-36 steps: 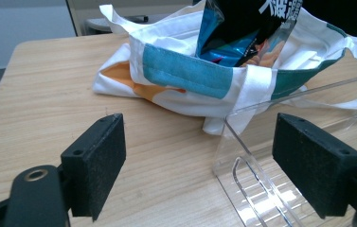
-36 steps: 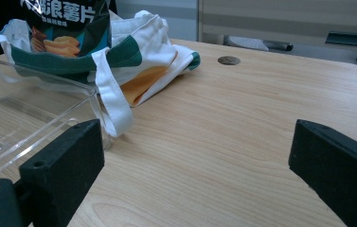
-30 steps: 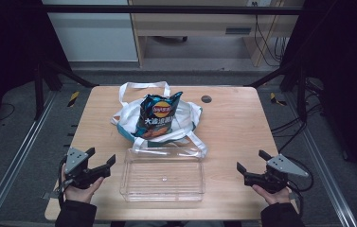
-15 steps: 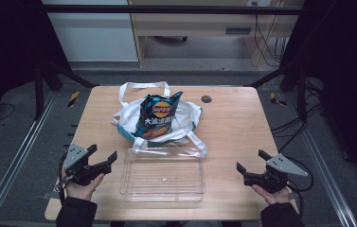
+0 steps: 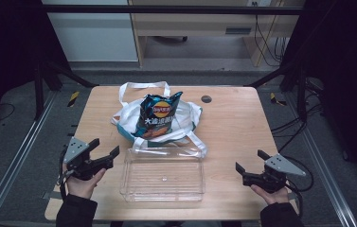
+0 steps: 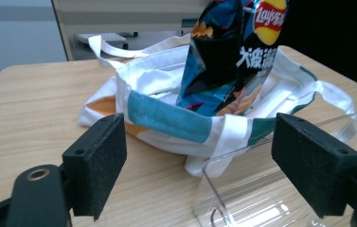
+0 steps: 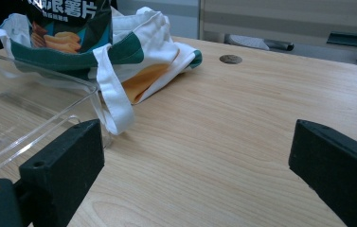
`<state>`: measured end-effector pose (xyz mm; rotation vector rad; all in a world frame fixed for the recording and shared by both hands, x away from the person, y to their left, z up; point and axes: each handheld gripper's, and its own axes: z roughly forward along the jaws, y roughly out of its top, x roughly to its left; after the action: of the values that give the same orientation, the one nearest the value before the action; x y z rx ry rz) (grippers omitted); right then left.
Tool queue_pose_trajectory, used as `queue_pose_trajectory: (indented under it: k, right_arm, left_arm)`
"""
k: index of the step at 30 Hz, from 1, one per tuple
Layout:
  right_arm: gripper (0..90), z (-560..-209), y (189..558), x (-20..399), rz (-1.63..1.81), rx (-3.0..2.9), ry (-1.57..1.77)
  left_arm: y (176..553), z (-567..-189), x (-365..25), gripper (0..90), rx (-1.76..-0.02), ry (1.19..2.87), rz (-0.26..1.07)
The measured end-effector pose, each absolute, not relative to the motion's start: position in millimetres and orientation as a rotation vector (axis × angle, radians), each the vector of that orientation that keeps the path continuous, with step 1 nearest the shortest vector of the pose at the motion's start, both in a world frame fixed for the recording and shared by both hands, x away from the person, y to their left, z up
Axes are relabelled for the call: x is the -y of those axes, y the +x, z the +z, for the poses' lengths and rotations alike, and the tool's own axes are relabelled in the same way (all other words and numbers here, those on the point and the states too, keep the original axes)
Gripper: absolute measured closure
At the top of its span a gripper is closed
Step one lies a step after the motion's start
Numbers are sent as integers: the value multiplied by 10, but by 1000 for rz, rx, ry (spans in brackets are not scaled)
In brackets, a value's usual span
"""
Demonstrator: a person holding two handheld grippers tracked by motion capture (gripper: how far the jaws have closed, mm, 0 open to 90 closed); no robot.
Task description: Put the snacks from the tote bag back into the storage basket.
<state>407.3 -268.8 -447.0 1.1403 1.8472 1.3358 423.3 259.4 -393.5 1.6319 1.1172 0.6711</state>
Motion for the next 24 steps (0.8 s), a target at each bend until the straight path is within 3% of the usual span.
queue_pose_trajectory:
  k: [24]
  right_arm:
    - [46,-4474,4079,2690,1331,-1844,1142]
  left_arm:
    - [4466,-3802,-2356,206,-1069,1658,657]
